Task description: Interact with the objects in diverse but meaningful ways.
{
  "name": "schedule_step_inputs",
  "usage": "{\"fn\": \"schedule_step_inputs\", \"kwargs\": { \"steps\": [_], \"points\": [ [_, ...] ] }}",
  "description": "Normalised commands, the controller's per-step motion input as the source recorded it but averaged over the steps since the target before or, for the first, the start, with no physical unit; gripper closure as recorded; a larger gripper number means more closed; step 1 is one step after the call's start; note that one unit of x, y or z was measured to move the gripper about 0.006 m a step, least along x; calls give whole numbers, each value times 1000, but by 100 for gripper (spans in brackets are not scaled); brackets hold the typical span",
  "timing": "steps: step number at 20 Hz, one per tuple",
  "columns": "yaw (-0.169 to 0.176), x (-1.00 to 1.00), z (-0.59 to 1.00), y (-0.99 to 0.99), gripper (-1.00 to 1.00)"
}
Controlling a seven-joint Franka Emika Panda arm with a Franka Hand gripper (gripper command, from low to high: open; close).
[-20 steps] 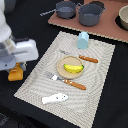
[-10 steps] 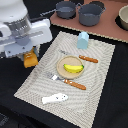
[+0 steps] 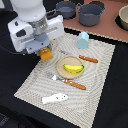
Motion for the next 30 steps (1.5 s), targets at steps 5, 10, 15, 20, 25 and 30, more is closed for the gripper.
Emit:
{"fn": "schedule_step_inputs", "kwargs": {
  "steps": [5, 10, 15, 20, 25, 30],
  "points": [
    [35, 19, -192, 356, 100],
    [17, -276, -43, 306, -100],
    [6, -77, 130, 201, -100],
    [0, -20, 862, 83, -100],
    [-5, 313, 577, -507, -100],
    [-43, 550, 41, -635, -100]
  ]
}}
